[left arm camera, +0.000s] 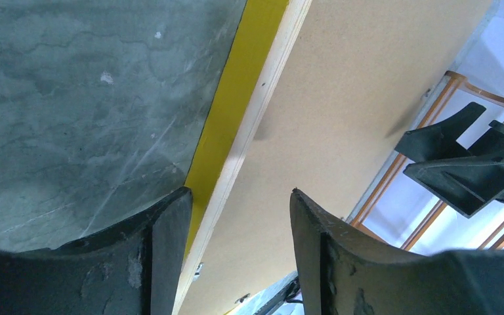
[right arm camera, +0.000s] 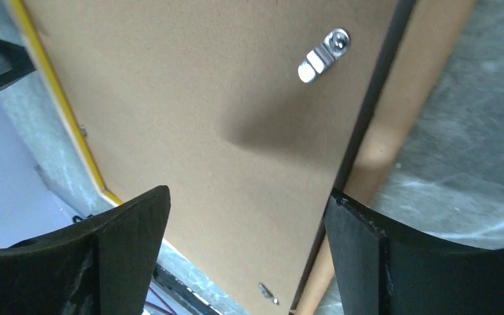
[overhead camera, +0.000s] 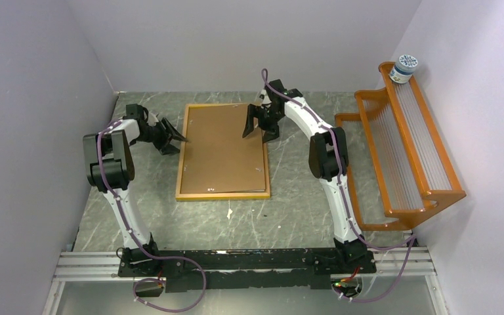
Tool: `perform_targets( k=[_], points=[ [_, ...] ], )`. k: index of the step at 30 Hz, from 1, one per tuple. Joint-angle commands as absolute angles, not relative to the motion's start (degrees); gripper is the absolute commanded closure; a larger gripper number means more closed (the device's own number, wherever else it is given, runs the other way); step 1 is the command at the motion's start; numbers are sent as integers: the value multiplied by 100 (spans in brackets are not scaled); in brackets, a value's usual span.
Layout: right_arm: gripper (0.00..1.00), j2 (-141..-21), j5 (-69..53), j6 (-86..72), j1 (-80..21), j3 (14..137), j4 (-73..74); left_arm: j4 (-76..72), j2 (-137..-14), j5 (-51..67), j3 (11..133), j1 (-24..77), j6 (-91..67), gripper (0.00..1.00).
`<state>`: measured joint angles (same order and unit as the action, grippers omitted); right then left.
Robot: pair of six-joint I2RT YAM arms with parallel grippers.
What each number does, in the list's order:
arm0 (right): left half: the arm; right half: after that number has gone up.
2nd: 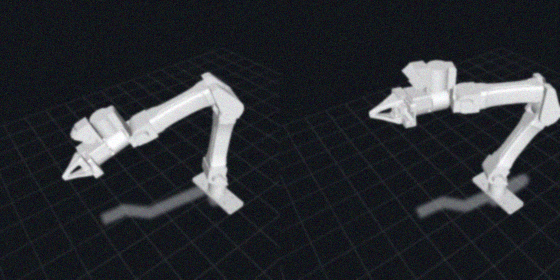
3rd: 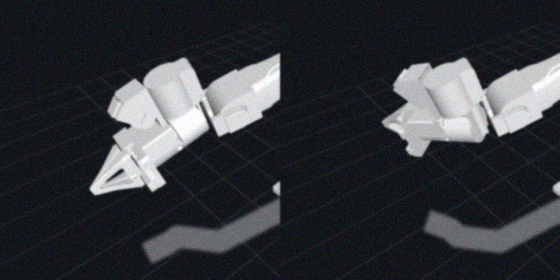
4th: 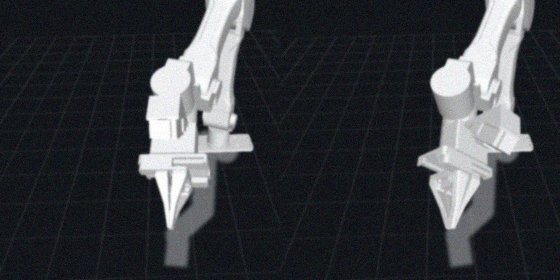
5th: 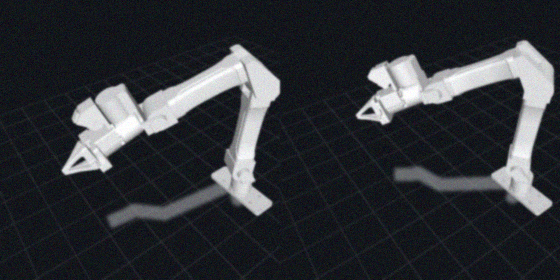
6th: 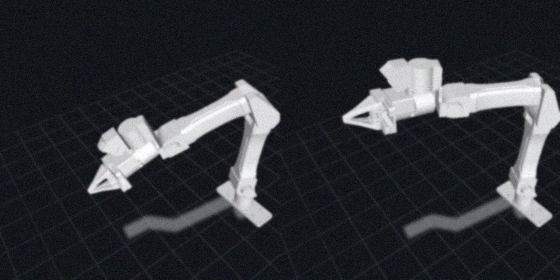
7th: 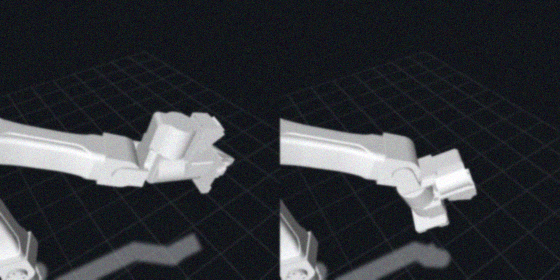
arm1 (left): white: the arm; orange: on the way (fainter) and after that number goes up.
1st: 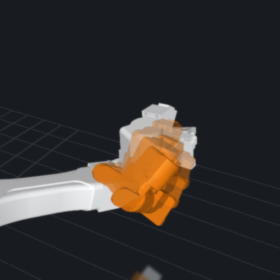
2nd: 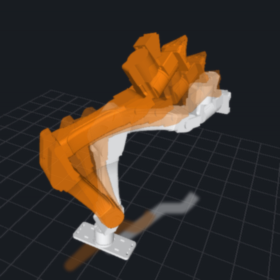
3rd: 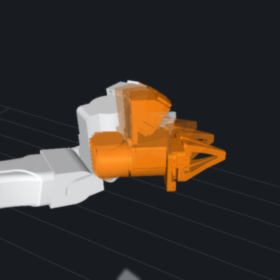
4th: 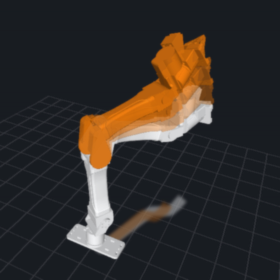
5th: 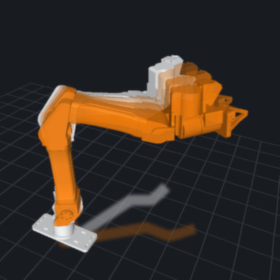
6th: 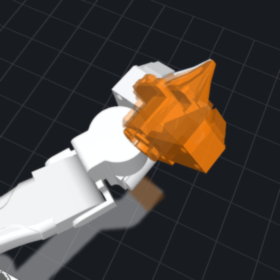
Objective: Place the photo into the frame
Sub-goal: Place the photo frame item in the photo frame.
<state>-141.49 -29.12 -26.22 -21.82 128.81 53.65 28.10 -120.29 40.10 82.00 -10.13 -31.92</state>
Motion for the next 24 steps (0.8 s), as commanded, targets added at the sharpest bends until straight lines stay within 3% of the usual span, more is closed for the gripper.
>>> perform_targets(
  k=[1, 5, 12, 24],
  points=[
    [9, -13986, -2356, -2326, -2191, 13043, 5698, 2822, -11893, 4033, 8272, -950, -3046, 37],
    [1, -13619, -1904, -2264, -2143, 12797, 5669, 2985, -11804, 3868, 8400, -953, -2998, 32],
    [1, -13100, -1442, -2156, -2007, 12437, 5566, 3112, -11687, 3561, 8420, -951, -2922, 26],
    [3, -12207, -922, -1711, -2415, 10604, 5019, 3416, -11607, 3238, 8102, -887, -2810, 33]
  ],
)
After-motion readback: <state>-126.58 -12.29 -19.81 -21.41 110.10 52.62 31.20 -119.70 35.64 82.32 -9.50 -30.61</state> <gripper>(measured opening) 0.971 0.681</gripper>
